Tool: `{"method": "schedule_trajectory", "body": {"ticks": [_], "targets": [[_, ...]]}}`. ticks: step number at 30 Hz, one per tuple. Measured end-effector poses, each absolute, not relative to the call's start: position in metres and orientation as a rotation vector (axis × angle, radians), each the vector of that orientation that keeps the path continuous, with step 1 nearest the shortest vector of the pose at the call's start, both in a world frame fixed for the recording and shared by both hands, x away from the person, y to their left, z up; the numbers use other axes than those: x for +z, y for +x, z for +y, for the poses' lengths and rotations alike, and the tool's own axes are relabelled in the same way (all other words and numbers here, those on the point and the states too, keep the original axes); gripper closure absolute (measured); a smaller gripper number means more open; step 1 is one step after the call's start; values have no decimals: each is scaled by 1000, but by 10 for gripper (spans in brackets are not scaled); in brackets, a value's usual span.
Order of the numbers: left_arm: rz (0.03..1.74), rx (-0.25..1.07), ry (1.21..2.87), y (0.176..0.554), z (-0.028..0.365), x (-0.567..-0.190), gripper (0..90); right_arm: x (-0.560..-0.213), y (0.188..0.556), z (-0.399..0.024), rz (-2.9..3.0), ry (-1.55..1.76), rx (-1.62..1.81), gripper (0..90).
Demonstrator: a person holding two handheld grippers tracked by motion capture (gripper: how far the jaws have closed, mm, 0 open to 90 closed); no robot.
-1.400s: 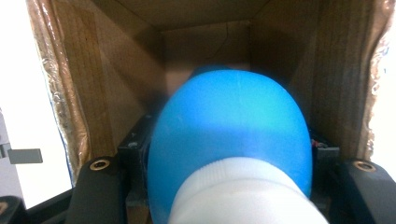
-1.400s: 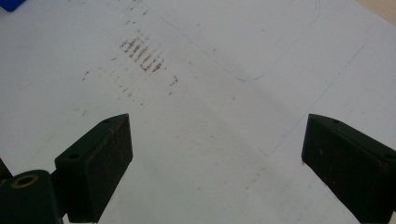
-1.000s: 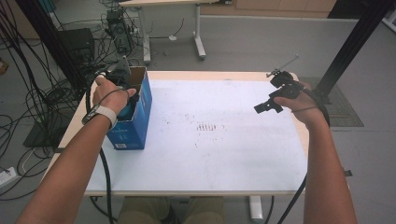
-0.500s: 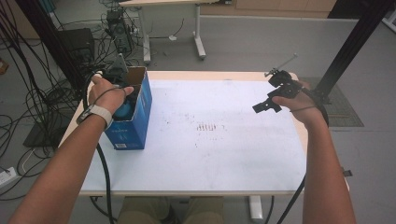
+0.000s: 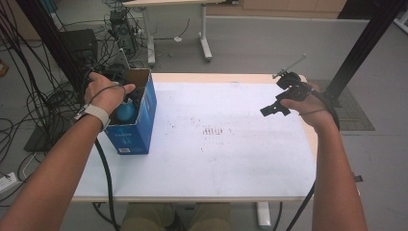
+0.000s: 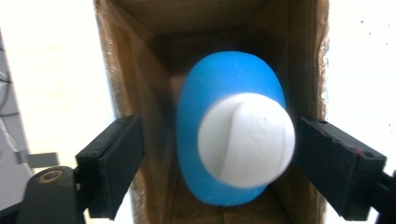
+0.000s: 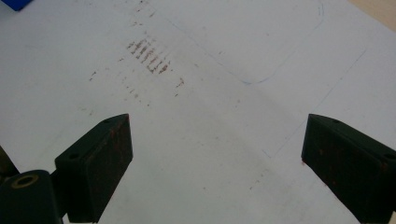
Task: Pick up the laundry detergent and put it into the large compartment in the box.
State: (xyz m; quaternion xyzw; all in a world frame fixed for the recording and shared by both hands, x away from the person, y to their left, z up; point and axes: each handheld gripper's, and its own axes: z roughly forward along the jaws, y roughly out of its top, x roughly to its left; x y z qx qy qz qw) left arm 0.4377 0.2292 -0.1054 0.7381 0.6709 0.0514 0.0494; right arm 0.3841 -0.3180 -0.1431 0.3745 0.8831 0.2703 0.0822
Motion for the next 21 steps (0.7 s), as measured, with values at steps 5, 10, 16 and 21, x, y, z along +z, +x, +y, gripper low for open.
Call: {"method": "schedule_trajectory", "body": {"ticks": [5, 10, 16, 21], "targets": [[1993, 143, 2283, 435, 229, -92, 131, -142, 383, -317, 2637, 1119, 805, 85], [1947, 142, 2292, 430, 230, -76, 114, -139, 381, -315, 2636, 1112, 802, 85], [1857, 121, 2295, 422, 234, -55, 114, -135, 380, -313, 2635, 1108, 796, 85], [1800, 112, 2291, 417, 237, -36, 107, -134, 379, -312, 2633, 1112, 787, 85]]}}
